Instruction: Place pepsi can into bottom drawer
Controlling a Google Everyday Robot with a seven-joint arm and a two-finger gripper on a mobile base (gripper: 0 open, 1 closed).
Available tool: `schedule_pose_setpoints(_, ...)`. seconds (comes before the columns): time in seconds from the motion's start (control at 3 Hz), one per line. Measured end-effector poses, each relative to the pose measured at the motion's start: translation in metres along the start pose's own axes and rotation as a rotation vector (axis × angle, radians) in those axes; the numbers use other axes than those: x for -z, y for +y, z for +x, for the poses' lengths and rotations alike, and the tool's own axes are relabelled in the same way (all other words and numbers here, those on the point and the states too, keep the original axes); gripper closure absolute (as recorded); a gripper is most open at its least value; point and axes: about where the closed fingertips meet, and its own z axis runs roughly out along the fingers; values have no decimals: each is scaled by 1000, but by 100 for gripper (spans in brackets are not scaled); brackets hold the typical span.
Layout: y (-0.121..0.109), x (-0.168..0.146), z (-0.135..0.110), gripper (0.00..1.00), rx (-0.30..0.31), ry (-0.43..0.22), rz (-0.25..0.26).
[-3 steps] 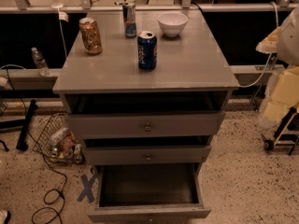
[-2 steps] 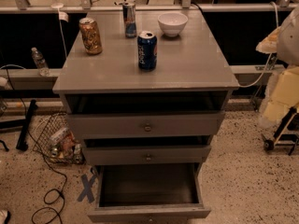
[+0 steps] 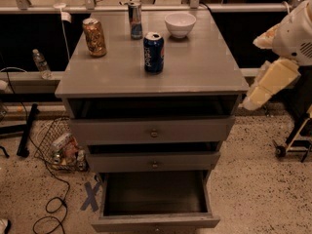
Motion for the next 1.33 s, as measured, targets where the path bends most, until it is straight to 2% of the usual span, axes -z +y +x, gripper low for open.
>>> schedule_pose_setpoints(0.33,-51,-49,-29,0,-100,-198,1)
schedule_pose_setpoints(0.67,-99,-100,-70,0,-204,-326,35)
schedule_pose_setpoints(1.0,-99,-100,-70,0,-202,-325,33)
schedule_pose_setpoints(1.33,-105,-112,-78,0,-224,-360,42)
